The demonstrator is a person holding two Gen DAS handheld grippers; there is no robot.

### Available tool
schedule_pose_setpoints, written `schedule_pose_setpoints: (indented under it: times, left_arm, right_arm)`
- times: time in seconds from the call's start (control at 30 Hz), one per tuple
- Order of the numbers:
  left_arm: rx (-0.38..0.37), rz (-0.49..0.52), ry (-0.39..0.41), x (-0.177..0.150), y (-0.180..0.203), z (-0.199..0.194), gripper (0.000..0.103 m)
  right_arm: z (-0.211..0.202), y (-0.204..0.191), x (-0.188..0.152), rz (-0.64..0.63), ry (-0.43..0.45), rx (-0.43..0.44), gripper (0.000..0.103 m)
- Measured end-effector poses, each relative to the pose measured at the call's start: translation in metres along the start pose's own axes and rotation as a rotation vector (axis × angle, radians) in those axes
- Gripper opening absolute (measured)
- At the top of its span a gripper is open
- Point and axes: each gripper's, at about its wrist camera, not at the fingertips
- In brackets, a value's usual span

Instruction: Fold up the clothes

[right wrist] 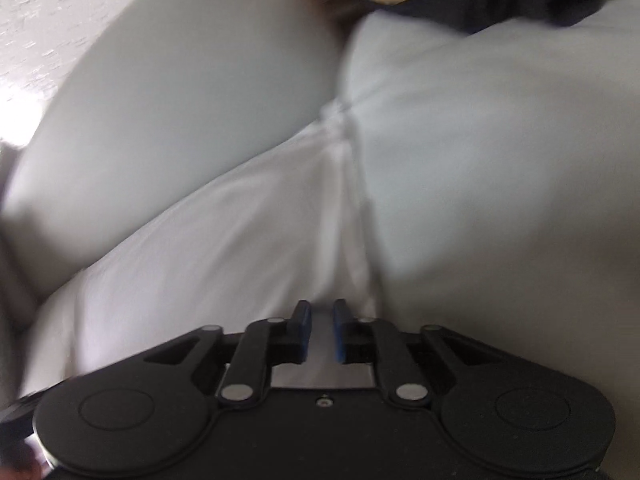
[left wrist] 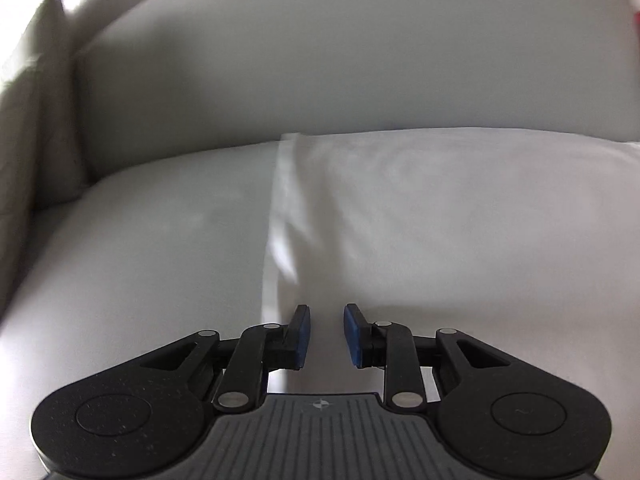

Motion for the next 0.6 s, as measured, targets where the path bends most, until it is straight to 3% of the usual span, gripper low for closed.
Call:
schedule_pose_setpoints:
  times: [0.03,0.13,0.2,0.27,0.33,0.4,0.43,0.47,0.5,0.6]
  left_arm:
    - [0.075,-0.01,0.003,0.002,-0.004,0.004,0.029]
    - [0.168,-0.06,0.003,0.01,-0.016,0.013,0.024]
    - [0.127,-0.13,0.006,0.014,-0.025,0.013,0.019]
    - [0.023,-0.197,0.006,0.02,-0.028,0.009,0.019]
    - [-0.064,-0.181,0.03,0.023,-0.019,0.004,0.019]
    - [-0.134,-0.141,0.052,0.026,-0.007,0.001,0.021]
    - [-0.157,-0.129,0.04,0.027,-0.002,0.005,0.028]
    - [-0.132,-0.117,0.03,0.027,0.002,0.012,0.029]
    - [-0.104,-0.105,0.022,0.026,0.006,0.017,0.029]
    - [0.045,-0.071,0.072,0.025,0.008,0.02,0.03]
  right_arm:
    - [0.002,0.005,0.002,0.01,0.008,-0.022,0.0]
    - [0.005,0.01,0.008,0.025,0.029,-0.082,0.0]
    - [0.001,0.002,0.012,0.007,0.059,-0.089,0.004]
    - [-0.003,-0.006,0.017,-0.014,0.11,-0.073,0.01]
    - [0.002,-0.005,0.025,0.018,0.134,0.018,0.012]
    - [0.016,-0.008,0.031,0.025,0.106,0.07,0.012]
    - [0.024,-0.009,0.033,0.026,0.086,0.085,0.012]
    - [0.032,-0.008,0.032,0.028,0.062,0.039,0.012]
    - [0.04,-0.006,0.032,0.03,0.039,-0.009,0.002]
    - [0.039,0.001,0.035,-0.015,0.099,-0.142,0.0]
Point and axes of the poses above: each gripper's, at about its wrist camera, not at the fingertips, and z roughly the way its jaws point, y to its right, x to its top, and after that the axes turned 15 degrees about -z, right-handed
